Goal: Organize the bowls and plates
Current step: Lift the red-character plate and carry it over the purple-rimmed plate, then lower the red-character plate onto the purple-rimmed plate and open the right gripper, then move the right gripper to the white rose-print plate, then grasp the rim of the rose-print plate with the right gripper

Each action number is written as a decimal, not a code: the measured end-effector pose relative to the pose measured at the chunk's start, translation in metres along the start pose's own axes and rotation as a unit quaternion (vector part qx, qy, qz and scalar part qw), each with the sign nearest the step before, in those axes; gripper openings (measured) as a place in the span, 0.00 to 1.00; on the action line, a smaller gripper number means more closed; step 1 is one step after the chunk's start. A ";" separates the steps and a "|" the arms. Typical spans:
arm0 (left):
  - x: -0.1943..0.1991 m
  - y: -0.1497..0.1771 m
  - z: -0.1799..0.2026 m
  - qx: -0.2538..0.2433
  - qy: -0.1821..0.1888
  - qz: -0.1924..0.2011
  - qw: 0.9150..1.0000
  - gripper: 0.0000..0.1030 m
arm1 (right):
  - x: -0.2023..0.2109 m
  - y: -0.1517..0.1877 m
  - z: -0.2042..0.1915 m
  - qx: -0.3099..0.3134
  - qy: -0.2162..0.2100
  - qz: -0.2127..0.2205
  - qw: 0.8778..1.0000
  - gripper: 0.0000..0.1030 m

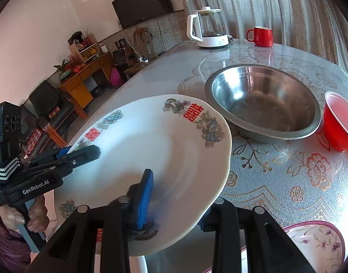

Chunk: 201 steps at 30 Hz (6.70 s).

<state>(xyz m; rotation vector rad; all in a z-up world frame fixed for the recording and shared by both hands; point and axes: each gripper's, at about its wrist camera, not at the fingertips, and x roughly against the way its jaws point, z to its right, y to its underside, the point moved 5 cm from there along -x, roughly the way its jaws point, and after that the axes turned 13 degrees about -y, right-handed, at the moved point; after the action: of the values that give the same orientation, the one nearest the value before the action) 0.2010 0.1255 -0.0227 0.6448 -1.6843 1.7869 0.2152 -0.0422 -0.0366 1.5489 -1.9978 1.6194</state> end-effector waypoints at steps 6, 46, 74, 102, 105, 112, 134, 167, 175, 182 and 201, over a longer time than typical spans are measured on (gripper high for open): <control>0.040 0.006 0.020 0.002 0.027 0.032 0.999 0.33 | 0.031 0.009 -0.008 -0.002 -0.013 0.026 1.000 0.31; 0.058 0.101 0.201 -0.097 0.130 -0.067 0.984 0.41 | 0.182 0.142 0.089 -0.112 0.074 0.057 0.989 0.34; 0.080 0.102 0.165 -0.049 0.140 -0.058 0.987 0.47 | 0.210 0.153 0.107 -0.135 0.089 0.077 0.984 0.32; 0.074 0.097 0.144 -0.047 0.058 -0.032 0.997 0.60 | 0.208 0.132 0.082 -0.072 0.137 0.098 0.983 0.42; 0.076 0.096 0.138 -0.049 0.046 -0.022 0.997 0.62 | 0.202 0.127 0.075 -0.066 0.122 0.096 0.986 0.42; 0.078 0.094 0.127 -0.043 0.032 -0.013 0.998 0.71 | 0.179 0.119 0.050 -0.043 0.076 0.077 0.993 0.42; 0.078 0.092 0.002 0.097 -0.049 -0.004 0.994 0.82 | 0.088 0.108 -0.063 0.075 -0.114 -0.042 0.990 0.42; 0.045 0.101 -0.020 0.084 -0.028 -0.024 0.996 0.22 | 0.024 0.102 -0.078 0.072 -0.044 -0.124 0.989 0.60; 0.044 0.104 -0.017 0.085 -0.034 -0.025 0.995 0.24 | -0.001 0.074 -0.070 0.099 0.010 -0.135 0.986 0.56; 0.045 0.106 -0.013 0.080 -0.046 -0.013 0.996 0.24 | -0.013 0.075 -0.062 0.122 0.040 -0.147 0.981 0.36; 0.053 0.115 -0.014 0.161 -0.041 -0.016 0.986 0.24 | -0.016 0.074 -0.066 0.108 0.065 -0.113 0.985 0.43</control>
<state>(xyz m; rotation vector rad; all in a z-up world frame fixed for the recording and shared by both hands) 0.0832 0.1417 -0.0677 0.8885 -1.4367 2.0550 0.1361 0.0107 -0.0672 1.6242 -1.5603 1.8372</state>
